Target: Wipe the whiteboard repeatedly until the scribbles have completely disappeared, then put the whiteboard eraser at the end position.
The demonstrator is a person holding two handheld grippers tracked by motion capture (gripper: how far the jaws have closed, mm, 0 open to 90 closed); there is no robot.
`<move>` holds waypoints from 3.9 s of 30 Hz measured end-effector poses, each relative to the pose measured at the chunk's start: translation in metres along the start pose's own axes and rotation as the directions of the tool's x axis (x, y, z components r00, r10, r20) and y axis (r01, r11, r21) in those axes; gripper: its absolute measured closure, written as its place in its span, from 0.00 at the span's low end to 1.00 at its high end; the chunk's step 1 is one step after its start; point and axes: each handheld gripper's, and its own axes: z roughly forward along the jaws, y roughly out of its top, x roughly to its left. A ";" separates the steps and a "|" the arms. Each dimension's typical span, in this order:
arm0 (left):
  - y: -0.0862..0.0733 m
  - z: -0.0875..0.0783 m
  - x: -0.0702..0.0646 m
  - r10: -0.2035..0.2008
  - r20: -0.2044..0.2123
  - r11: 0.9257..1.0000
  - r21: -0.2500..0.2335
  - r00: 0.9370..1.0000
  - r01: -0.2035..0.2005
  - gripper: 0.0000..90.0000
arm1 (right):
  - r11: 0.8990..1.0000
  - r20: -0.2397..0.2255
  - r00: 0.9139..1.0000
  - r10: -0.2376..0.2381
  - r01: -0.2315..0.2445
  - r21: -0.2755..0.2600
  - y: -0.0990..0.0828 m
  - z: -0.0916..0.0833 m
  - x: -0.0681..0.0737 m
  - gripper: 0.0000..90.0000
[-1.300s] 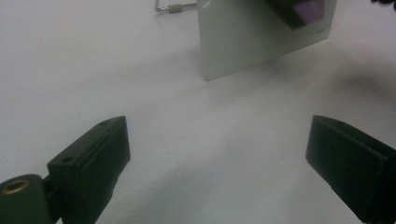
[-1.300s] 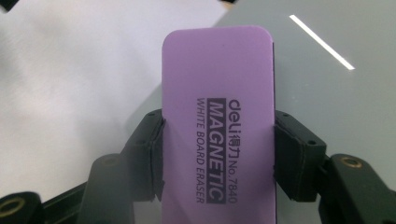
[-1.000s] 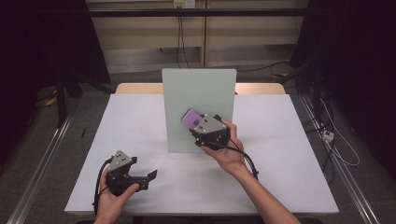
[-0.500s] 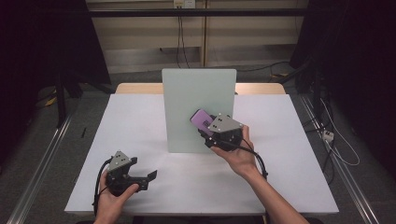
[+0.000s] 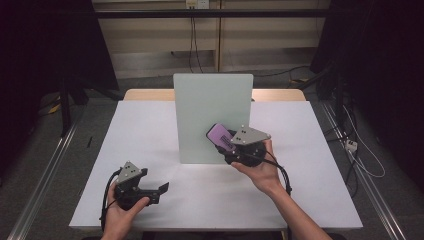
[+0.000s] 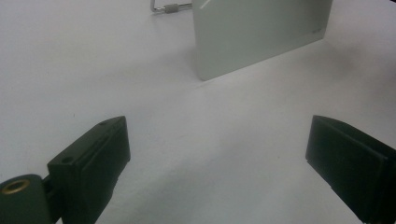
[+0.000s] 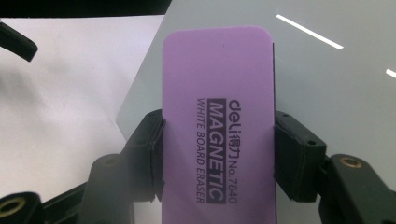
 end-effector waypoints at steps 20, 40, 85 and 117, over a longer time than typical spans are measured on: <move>0.001 -0.002 0.001 0.007 0.008 1.000 0.007 1.000 -0.007 0.07 | 0.992 -0.204 0.979 -0.010 0.035 0.118 -0.008 0.002 0.009 0.46; 0.001 0.001 -0.001 0.018 0.018 1.000 0.021 1.000 -0.019 0.07 | 0.941 -0.392 0.920 -0.010 0.142 0.308 -0.021 0.012 0.017 0.46; 0.001 0.004 -0.001 0.026 0.023 0.999 0.037 0.999 -0.027 0.07 | 0.905 -0.481 0.876 0.028 0.182 0.385 -0.039 0.049 0.039 0.45; 0.000 0.004 -0.002 0.030 0.026 0.999 0.039 0.999 -0.032 0.07 | 0.971 -0.294 0.947 0.129 -0.061 0.231 -0.037 0.029 0.022 0.13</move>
